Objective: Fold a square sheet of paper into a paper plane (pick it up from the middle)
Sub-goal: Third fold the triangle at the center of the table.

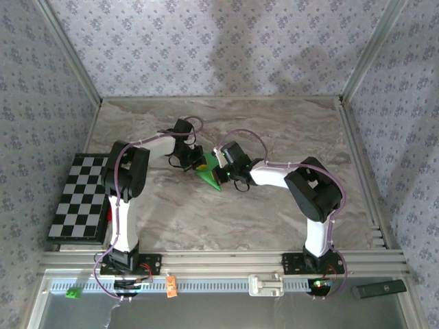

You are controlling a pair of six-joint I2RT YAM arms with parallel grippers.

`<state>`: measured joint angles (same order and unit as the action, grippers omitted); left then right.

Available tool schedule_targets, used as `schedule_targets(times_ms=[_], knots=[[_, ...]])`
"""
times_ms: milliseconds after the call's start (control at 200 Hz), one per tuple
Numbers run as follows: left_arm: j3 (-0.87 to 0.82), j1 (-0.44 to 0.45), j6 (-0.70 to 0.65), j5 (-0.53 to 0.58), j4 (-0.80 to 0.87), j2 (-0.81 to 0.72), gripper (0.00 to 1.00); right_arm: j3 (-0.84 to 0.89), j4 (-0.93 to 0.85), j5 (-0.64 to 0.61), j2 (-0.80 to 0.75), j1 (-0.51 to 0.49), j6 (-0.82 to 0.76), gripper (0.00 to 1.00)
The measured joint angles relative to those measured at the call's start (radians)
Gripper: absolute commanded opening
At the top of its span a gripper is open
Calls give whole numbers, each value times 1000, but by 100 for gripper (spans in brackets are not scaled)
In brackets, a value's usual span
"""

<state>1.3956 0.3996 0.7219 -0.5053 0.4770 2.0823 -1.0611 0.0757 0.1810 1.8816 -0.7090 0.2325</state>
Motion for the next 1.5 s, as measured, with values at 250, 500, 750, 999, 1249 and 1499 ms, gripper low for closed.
schedule_targets(times_ms=[250,500,750,999,1249,1499], knots=[[3,0,0,-3,2,2,0,-10,-34,-10,7,0,1,0],[5,1,0,-3,2,2,0,-17,-65,-5,21,0,17,0],[21,3,-3,-3,20,9,0,-36,-101,-10,37,0,23,0],[90,2,-30,-2,72,18,6,-47,-109,-10,45,0,23,0],[130,-7,-45,6,81,22,6,-49,-111,-9,46,0,23,0],[148,-13,-60,28,103,76,1,-51,-111,-9,47,0,23,0]])
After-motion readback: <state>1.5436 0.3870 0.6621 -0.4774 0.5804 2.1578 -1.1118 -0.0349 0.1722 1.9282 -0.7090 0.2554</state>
